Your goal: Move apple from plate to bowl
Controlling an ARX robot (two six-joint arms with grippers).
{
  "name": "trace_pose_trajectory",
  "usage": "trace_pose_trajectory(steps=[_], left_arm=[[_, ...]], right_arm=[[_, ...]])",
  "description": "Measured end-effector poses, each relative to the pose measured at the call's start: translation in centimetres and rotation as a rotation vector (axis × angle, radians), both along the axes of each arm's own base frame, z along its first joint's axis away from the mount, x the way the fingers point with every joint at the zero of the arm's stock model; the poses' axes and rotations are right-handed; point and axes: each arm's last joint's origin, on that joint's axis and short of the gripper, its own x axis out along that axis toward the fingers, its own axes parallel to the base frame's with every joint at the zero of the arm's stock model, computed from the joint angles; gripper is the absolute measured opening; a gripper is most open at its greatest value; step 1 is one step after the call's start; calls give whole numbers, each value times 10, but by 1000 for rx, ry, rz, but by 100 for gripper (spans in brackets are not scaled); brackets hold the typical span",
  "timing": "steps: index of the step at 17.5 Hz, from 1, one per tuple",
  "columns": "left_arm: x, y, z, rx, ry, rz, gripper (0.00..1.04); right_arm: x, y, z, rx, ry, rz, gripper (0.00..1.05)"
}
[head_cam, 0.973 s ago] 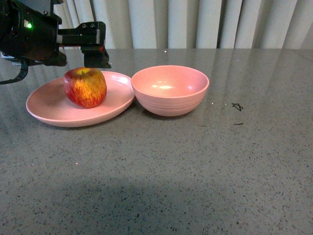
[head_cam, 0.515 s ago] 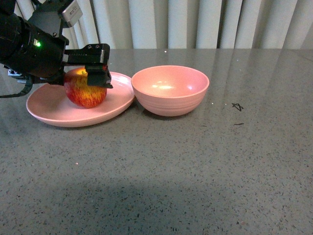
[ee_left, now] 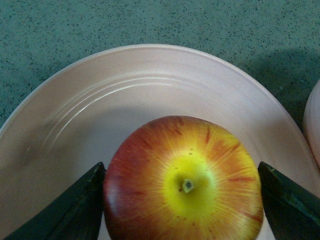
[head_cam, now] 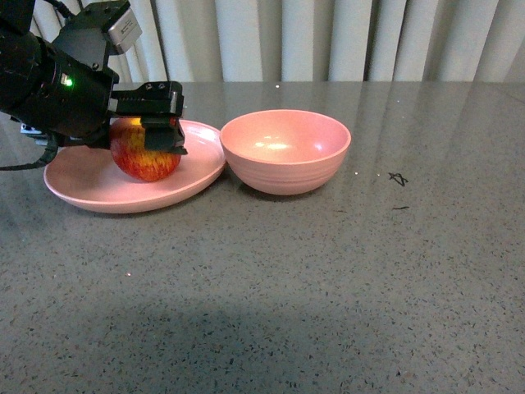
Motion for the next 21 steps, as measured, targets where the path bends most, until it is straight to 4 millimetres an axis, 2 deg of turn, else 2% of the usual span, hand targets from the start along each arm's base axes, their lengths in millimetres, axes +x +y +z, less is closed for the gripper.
trace_pose_trajectory(steps=[5, 7, 9, 16, 21], left_arm=[[0, -1, 0, 0, -1, -2, 76], [0, -1, 0, -2, 0, -4, 69], [0, -2, 2, 12, -9, -11, 68], [-15, -3, 71, 14, -166, -33, 68], [-20, -39, 96, 0, -210, -131, 68]], right_arm=[[0, 0, 0, 0, 0, 0, 98], [0, 0, 0, 0, 0, 0, 98], [0, 0, 0, 0, 0, 0, 98], [0, 0, 0, 0, 0, 0, 98], [0, 0, 0, 0, 0, 0, 98]])
